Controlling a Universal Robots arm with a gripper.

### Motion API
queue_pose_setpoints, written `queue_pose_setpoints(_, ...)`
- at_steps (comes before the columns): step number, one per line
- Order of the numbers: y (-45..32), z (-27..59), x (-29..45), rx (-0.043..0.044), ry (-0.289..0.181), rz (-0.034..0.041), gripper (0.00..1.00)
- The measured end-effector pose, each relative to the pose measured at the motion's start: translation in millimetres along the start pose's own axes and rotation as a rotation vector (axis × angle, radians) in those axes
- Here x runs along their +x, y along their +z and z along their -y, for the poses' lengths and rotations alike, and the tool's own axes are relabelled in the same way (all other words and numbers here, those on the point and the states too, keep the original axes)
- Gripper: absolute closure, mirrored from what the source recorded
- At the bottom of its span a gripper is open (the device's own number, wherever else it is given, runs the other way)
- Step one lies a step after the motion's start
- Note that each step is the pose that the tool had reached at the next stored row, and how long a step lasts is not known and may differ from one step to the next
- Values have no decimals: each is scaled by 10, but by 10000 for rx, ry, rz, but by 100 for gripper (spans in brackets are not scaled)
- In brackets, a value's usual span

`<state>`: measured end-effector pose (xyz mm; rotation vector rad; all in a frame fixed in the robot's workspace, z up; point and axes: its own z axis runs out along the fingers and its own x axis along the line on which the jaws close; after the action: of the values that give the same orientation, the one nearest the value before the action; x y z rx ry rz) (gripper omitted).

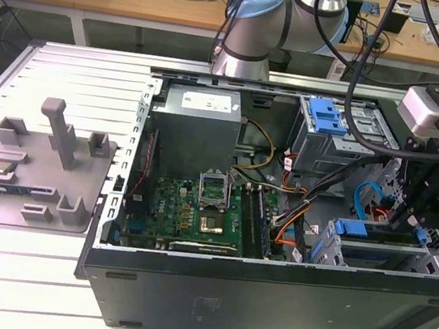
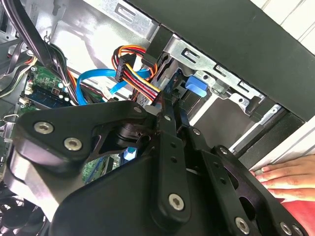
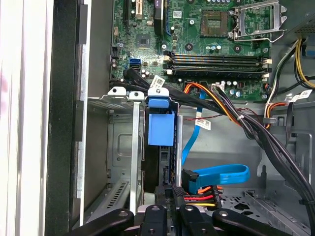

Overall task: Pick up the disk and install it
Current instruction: 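Insert the first disk wire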

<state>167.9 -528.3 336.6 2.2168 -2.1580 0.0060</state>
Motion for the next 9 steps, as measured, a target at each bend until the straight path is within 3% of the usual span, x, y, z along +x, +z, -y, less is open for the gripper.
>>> queue_pose_setpoints(9,1,-3,0,0,-1,1,84)
